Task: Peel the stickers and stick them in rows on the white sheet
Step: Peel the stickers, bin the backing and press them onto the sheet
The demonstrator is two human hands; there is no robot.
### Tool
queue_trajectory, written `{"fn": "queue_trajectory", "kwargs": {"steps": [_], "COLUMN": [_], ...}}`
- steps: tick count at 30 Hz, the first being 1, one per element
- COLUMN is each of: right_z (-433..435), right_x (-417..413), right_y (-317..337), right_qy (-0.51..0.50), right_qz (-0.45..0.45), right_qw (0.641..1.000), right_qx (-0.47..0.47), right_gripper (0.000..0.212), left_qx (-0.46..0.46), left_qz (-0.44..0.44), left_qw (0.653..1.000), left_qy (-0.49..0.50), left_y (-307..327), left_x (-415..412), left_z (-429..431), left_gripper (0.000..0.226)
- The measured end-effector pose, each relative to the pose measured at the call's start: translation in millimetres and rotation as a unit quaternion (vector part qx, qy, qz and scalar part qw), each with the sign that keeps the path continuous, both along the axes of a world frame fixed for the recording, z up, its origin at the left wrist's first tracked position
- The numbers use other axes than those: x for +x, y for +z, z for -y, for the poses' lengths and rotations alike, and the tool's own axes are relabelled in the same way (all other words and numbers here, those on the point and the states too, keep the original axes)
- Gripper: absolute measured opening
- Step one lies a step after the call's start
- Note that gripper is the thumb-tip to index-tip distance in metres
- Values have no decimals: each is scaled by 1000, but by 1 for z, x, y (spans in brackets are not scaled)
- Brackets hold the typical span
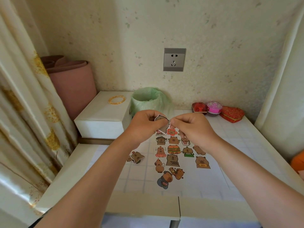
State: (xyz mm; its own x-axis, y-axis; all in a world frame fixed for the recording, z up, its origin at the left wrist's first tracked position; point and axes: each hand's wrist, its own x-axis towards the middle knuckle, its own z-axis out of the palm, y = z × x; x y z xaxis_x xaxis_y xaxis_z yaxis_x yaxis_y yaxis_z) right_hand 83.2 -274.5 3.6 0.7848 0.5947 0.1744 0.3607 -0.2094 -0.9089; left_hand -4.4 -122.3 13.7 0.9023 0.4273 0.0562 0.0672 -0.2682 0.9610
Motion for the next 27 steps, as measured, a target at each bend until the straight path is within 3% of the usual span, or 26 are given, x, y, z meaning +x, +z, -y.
{"fn": "queue_trajectory", "kwargs": {"steps": [7,18,23,27], "right_z": [0,0,1,1], "right_x": [0,-7,-6,-6], "right_y": [0,0,4,4], "right_qy": [6,0,-1,-6], "right_qz": [-25,63,-2,-3], "right_qw": [1000,998,1000,1000], "right_qx": [0,-17,9,14], "right_gripper": [18,22,21,17], "left_qx": [2,1,-11,-9], "left_qz": [0,3,3,2], "left_qw": [1000,1000,1000,1000], "left_qy": [-9,-18,0,-2], "left_y": [0,0,2,2], "left_x": [0,-2,-2,-2], "left_z": [0,5,2,2], "left_gripper": [4,5,5,5]}}
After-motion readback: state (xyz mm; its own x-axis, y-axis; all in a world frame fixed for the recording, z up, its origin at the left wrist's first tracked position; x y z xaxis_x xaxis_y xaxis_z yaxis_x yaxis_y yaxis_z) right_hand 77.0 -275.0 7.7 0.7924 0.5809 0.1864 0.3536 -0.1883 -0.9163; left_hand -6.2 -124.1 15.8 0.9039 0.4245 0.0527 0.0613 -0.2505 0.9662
